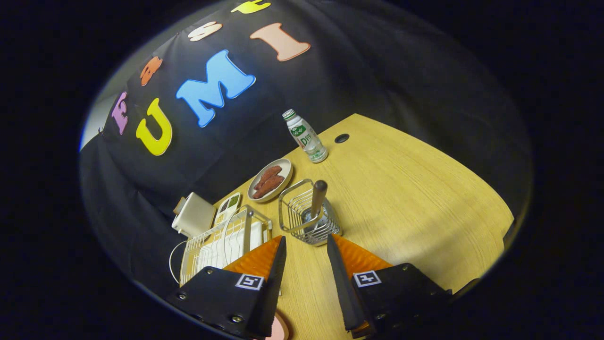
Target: Take the plate from the dish rack, then take the spoon from the basket and place it into the plate.
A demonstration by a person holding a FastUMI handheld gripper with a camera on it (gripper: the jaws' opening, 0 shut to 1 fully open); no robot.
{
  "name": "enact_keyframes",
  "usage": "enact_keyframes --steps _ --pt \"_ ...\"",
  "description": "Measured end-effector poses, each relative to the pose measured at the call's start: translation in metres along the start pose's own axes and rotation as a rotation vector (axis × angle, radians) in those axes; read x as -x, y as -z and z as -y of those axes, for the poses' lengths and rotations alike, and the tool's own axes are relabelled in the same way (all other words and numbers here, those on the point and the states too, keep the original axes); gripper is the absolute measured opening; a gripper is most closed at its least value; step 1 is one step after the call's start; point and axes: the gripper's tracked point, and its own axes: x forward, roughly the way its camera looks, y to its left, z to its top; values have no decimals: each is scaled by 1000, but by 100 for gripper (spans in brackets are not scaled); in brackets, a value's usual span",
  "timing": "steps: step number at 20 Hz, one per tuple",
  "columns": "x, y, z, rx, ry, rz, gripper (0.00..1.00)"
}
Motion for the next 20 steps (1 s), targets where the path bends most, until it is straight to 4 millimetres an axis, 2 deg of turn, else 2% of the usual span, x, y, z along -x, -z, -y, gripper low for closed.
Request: enact_keyframes --steps 2,3,4,8,9,10,11,12,13,15,20 --pt "-10 -10 2 -18 -11 32 55" --pt "-15 -16 3 -18 -12 53 72" --pt "-19 -21 6 -16 -1 72 78" --pt "-39 -31 16 -29 16 105 78" --pt "-48 -31 17 -32 21 112 75" --pt "-49 -33 17 -34 22 119 71" --pt "-54 -34 14 -36 9 122 56" --pt "-58 -34 13 -40 1 122 54" --pt "-57 -36 13 -48 12 138 43" --pt "-60 -39 9 -50 1 149 15" --pt "-59 -46 2 2 -23 157 15"
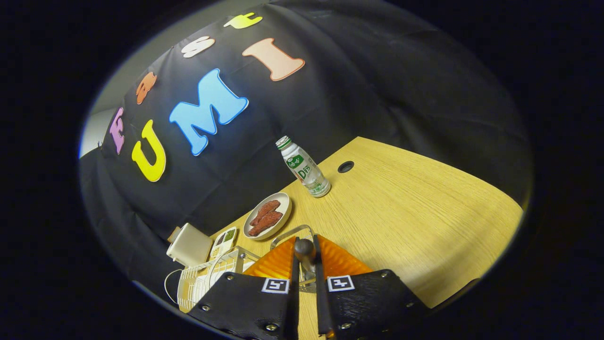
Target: Take the plate from the dish rack, then take the spoon from the basket and place it into the plate.
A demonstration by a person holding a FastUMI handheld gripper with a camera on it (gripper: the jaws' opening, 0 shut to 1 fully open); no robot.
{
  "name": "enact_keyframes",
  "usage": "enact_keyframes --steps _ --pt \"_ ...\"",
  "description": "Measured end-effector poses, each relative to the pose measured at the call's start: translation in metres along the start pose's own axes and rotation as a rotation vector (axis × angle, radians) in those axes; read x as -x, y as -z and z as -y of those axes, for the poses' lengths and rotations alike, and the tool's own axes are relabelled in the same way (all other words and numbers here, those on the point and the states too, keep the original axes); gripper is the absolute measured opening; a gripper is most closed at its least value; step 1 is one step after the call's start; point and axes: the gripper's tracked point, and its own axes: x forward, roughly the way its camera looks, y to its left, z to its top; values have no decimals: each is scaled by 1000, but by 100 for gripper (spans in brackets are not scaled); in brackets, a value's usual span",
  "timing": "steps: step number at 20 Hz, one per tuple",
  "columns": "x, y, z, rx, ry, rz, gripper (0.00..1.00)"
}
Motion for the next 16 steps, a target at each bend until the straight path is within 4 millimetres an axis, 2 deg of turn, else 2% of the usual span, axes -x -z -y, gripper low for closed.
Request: enact_keyframes --steps 3,4,6,10,13,16 --pt "5 -15 -8 43 -7 18 15" --pt "6 -20 -3 70 42 26 15" --pt "5 -32 -7 77 35 39 2" --pt "19 -54 -20 107 20 56 2" --pt "36 -75 -41 149 -11 84 2" --pt "58 -87 -73 207 -67 97 2"
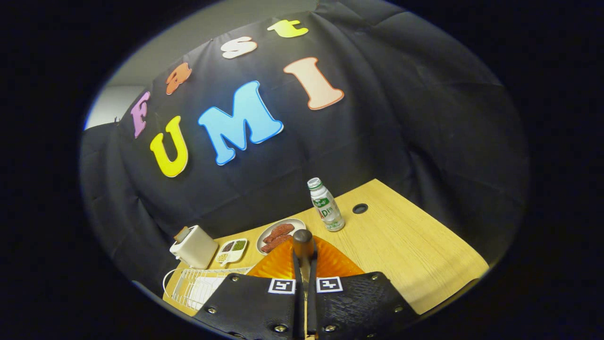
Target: Take the plate from the dish rack, then take the spoon from the basket and place it into the plate.
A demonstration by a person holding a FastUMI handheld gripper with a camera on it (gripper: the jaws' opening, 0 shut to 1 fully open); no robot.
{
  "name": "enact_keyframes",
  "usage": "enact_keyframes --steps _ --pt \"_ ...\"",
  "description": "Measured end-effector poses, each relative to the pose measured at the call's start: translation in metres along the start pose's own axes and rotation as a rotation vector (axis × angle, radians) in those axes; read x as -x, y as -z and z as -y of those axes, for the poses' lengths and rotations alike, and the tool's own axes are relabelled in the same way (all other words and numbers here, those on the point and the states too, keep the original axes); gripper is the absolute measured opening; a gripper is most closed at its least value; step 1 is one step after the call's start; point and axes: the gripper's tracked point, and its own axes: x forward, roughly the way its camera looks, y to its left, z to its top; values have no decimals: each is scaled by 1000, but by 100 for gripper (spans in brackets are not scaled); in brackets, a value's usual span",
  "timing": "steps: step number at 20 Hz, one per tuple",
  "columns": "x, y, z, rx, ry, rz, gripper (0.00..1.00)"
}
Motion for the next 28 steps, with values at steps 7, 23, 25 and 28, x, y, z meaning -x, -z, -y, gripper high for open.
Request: enact_keyframes --steps 7,23,25,28 --pt "38 21 -94 119 -193 -50 2" --pt "122 213 -219 355 -518 -360 2" --pt "129 231 -223 387 -539 -380 2" --pt "134 252 -232 441 -563 -387 2"
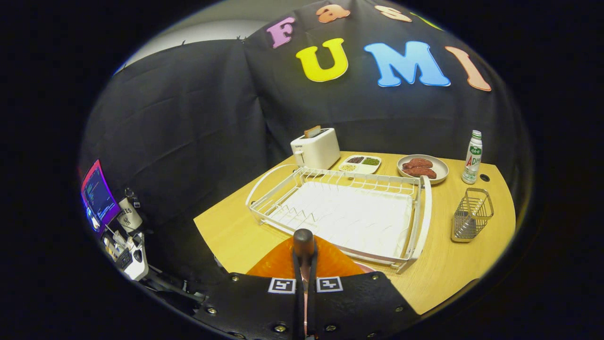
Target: Take the plate from the dish rack, then take the spoon from the basket and place it into the plate.
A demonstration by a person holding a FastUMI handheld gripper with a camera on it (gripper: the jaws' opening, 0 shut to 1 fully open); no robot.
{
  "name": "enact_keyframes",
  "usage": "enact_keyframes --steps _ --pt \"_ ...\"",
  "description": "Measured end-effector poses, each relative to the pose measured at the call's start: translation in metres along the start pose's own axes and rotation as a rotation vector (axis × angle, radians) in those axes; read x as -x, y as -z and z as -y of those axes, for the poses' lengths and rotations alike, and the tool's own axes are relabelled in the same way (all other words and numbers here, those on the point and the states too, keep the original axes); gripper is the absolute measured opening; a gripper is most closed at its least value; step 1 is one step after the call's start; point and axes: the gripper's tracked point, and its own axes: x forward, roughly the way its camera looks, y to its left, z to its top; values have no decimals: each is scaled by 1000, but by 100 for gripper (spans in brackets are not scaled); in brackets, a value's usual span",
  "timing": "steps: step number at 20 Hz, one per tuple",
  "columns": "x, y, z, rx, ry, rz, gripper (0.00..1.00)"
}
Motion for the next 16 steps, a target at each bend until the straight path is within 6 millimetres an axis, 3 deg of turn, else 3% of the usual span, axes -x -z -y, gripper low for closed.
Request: enact_keyframes --steps 5,8,12,13,14,15,16 --pt "-11 14 -10 74 10 0 2" --pt "-10 27 -15 95 -7 -17 5" --pt "-1 29 -19 108 -35 6 12" --pt "6 27 -22 103 -50 5 16" --pt "6 27 -20 101 -48 8 26" --pt "10 25 -18 101 -47 16 43" --pt "13 23 -17 99 -46 20 49"
